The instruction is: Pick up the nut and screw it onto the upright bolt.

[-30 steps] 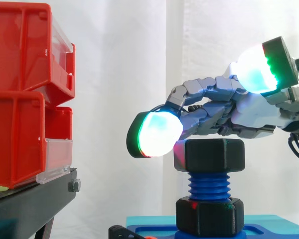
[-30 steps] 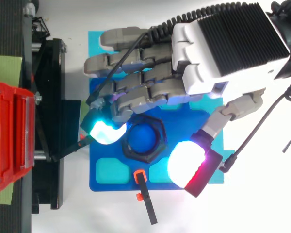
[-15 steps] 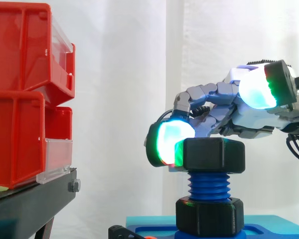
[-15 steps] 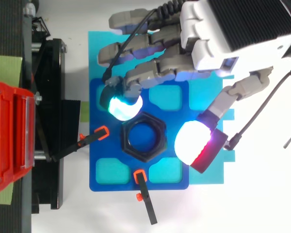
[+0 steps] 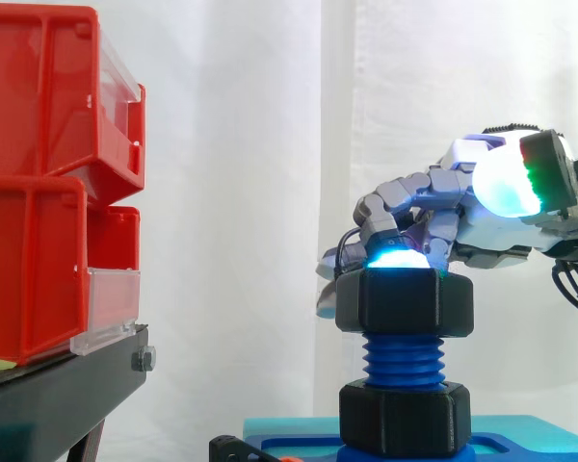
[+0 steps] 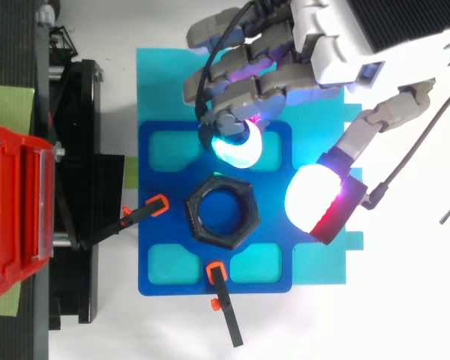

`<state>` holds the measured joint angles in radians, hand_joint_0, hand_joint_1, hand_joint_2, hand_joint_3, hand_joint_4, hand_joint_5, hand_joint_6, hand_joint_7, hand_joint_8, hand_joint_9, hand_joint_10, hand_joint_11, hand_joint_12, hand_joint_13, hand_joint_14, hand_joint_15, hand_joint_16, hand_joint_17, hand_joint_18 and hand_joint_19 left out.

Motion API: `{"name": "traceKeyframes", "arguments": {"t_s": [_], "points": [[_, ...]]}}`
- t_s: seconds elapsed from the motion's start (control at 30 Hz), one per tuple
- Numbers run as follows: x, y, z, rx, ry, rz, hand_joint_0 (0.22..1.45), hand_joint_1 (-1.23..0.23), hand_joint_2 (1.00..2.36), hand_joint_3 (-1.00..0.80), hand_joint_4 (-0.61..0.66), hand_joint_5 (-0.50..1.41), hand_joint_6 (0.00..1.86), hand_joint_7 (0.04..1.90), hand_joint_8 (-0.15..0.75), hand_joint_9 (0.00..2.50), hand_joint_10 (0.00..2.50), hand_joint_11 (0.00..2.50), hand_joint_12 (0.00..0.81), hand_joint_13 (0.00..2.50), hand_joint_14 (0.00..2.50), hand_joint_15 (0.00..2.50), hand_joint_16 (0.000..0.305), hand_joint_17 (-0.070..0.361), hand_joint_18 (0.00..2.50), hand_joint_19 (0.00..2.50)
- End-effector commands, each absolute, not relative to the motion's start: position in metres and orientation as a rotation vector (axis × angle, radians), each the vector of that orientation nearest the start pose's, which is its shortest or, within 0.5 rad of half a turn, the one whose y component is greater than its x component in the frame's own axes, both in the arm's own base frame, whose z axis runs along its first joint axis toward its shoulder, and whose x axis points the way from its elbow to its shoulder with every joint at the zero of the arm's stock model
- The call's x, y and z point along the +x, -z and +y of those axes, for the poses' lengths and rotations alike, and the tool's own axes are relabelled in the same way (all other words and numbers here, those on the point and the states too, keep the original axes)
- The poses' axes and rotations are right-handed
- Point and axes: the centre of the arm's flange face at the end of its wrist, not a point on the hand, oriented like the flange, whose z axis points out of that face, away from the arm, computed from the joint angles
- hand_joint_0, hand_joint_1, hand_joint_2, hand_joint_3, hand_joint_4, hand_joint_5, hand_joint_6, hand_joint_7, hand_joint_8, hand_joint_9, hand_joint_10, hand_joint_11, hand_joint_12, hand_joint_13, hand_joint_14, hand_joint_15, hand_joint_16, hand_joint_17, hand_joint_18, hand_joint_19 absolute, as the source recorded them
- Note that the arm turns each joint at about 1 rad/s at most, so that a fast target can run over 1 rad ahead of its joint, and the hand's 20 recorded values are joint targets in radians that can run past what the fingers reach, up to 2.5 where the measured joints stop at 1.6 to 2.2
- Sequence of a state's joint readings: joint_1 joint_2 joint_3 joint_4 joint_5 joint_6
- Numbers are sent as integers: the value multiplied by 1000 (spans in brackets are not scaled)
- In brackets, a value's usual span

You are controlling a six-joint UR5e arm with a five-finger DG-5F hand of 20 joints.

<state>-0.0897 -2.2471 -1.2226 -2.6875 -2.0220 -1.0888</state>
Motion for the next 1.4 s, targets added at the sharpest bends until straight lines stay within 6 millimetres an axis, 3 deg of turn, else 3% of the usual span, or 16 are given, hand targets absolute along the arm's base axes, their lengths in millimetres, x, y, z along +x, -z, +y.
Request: {"name": "traceKeyframes", "arguments": {"t_s": [0.0,0.2,0.33,0.63,0.97,1.2,1.37], "points": [[727,-281,-158,46,-643,1485,493,-203,1000,-500,138,56,503,1286,198,1175,0,0,124,604,0,0,8,17,302,0],[737,-308,-160,32,-642,1456,480,-173,1000,-500,236,-57,504,978,242,909,0,0,204,485,0,0,17,38,132,0],[737,-315,-159,32,-653,1481,470,-168,1000,-500,197,-119,503,794,239,750,0,0,236,412,0,0,22,50,46,0],[745,-347,-151,13,-669,1466,462,-136,1000,-500,170,-147,502,709,223,623,0,0,273,265,0,0,29,65,0,0],[752,-343,-124,35,-684,1476,465,-125,1000,-500,166,-146,502,715,220,569,0,0,278,213,0,0,30,68,0,0],[748,-312,-101,58,-692,1521,473,-113,1000,-500,172,-139,502,731,222,565,0,0,274,210,0,0,30,67,0,0],[749,-310,-95,49,-696,1510,479,-112,1000,-500,185,-131,502,750,225,576,0,0,270,215,0,0,29,65,0,0]]}}
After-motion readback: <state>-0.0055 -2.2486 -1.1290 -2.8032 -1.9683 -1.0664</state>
